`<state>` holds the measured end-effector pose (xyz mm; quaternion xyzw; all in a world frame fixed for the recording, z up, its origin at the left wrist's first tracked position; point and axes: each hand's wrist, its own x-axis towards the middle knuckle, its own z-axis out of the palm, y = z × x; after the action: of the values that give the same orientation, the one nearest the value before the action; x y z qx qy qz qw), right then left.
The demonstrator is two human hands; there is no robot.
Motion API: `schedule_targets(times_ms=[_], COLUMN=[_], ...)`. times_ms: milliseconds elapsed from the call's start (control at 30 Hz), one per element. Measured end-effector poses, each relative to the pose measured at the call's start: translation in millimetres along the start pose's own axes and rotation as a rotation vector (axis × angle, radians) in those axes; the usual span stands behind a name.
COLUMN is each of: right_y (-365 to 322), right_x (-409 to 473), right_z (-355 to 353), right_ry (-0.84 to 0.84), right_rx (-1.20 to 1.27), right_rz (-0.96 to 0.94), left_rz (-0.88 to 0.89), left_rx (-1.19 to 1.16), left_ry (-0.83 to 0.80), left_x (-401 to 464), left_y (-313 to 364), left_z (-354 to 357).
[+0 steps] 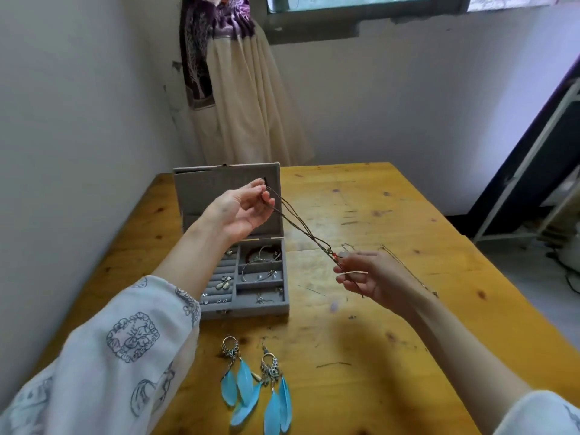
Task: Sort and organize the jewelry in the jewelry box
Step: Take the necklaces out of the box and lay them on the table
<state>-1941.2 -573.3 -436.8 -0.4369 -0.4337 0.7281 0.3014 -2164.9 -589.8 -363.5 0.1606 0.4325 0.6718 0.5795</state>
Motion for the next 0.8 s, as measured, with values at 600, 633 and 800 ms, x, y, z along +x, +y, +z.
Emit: schedule_targets(times_ms=[600, 633, 800], right_y=[28, 29, 34], right_x=[-26, -23, -15], right_z=[-61, -61, -64], right_ry=[-0.008, 0.002, -0.036], right_rx=[-0.908, -0.943, -1.037], right_rz=[0.13, 0.131, 0.163], left_rz=[-0.025, -0.017, -0.005], left_rx=[0.382, 0.385, 0.129], left_ry=[0.022, 0.019, 0.048], left_x=[67, 71, 96], left_y=[-104, -105, -114], left_z=[35, 35, 30])
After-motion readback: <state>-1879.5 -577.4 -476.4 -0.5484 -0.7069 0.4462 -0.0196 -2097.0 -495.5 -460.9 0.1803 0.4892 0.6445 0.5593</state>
